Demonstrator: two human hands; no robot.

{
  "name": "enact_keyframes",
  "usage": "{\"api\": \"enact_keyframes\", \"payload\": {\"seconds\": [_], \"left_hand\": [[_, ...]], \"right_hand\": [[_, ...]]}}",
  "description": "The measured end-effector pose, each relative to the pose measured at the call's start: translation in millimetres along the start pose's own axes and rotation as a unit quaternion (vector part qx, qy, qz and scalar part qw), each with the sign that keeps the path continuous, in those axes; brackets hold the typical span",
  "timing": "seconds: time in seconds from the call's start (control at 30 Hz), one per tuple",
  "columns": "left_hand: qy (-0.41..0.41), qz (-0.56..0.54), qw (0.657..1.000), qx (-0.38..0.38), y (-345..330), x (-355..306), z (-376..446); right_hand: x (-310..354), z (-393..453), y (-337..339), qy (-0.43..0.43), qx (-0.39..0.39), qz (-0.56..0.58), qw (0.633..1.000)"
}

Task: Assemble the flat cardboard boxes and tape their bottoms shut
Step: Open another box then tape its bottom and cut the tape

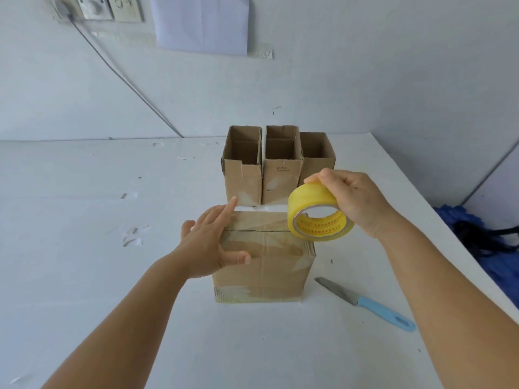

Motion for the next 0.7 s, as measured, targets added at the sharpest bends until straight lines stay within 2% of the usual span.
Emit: {"api": "enact_keyframes", "payload": {"seconds": [0.1, 0.27, 0.53, 0.7], "left_hand": [[0.007, 0.0, 1.0, 0.002, -1, 2, 0], [0.001, -0.003, 1.0, -0.003, 0, 1, 1], [-0.006, -0.002, 1.0, -0.001, -1, 3, 3], [-0.017, 0.025, 1.0, 0.002, -2, 2, 4]], "right_hand": [[1, 3, 7, 0.002, 0.009, -0.094, 0.996], [-23, 1, 8, -0.044, 0.057, -0.197, 0.978], [-34, 1, 8, -0.058, 0.081, -0.209, 0.973], [-67, -13, -3, -0.076, 0.099, -0.22, 0.967]]}}
Point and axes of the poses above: each hand's wrist, its own z-axis towards the middle knuckle, its own y-axis out of the back of the hand, x = y × z, the point moved 7 cm from there along z, towards the middle knuckle, and after that the axes turned 7 degrees about z, right-handed, at the moved point
